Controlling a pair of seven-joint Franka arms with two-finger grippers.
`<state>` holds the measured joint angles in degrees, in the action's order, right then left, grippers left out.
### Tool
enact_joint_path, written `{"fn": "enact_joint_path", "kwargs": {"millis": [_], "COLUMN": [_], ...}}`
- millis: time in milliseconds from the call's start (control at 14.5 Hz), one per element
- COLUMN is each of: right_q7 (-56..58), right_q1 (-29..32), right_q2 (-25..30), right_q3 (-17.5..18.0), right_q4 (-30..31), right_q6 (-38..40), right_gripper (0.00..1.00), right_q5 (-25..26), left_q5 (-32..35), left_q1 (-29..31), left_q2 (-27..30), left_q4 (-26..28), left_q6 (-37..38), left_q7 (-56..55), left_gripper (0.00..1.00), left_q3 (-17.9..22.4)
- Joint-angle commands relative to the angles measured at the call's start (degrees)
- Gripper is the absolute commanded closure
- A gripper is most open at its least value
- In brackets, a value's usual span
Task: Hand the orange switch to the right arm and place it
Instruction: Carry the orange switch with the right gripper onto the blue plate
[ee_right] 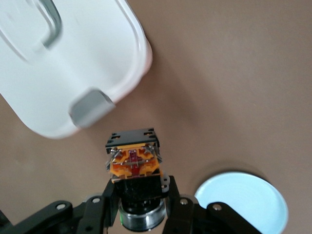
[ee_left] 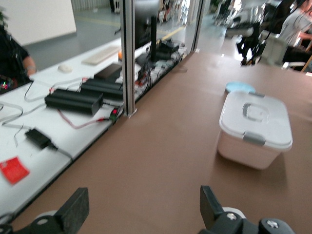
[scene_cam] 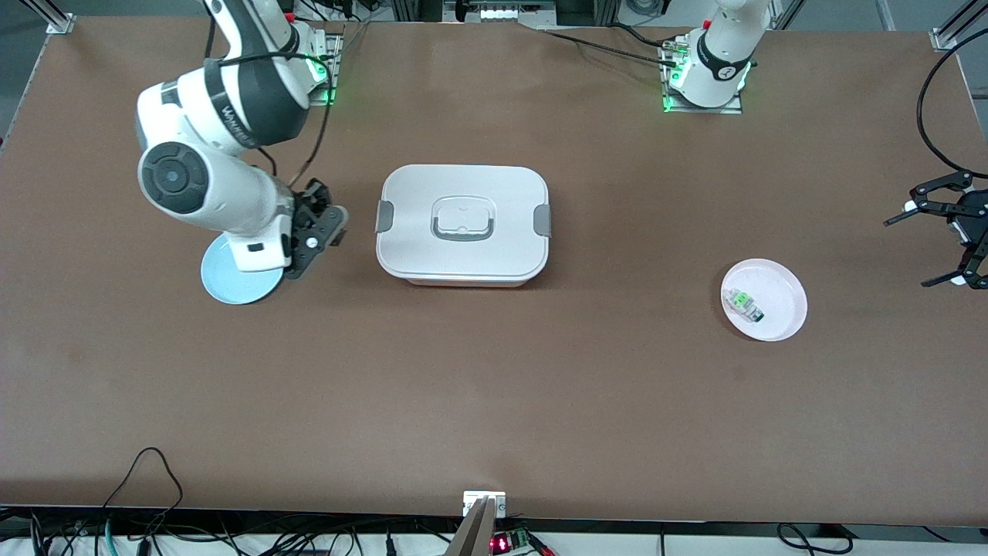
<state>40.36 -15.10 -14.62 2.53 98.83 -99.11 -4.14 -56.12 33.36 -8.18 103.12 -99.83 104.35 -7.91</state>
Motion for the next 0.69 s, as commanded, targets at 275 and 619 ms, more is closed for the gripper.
{"fn": "enact_joint_path", "kwargs": {"millis": [275, 619], "right_q7": [31.15, 39.79], "right_q1": [-0.02, 1.12], "right_q2": [4.77, -1.71], "right_q3": [-13.49, -16.41], "right_q4": [22.16, 28.61], "right_q6": [-25.20, -41.59], "right_gripper": [0.87, 0.87], "right_q5": [1.07, 0.89], "left_q5": [24.53, 40.18], "left_q1": [-4.43, -9.98], "left_q2": [0.36, 1.67], "left_q4": [-6.86, -11.18], "left_q6": [-6.96, -6.00], "left_q7": [-38.88, -65.98], "left_gripper": [0.00, 0.00], "left_q3": [-0.79, -2.10]}}
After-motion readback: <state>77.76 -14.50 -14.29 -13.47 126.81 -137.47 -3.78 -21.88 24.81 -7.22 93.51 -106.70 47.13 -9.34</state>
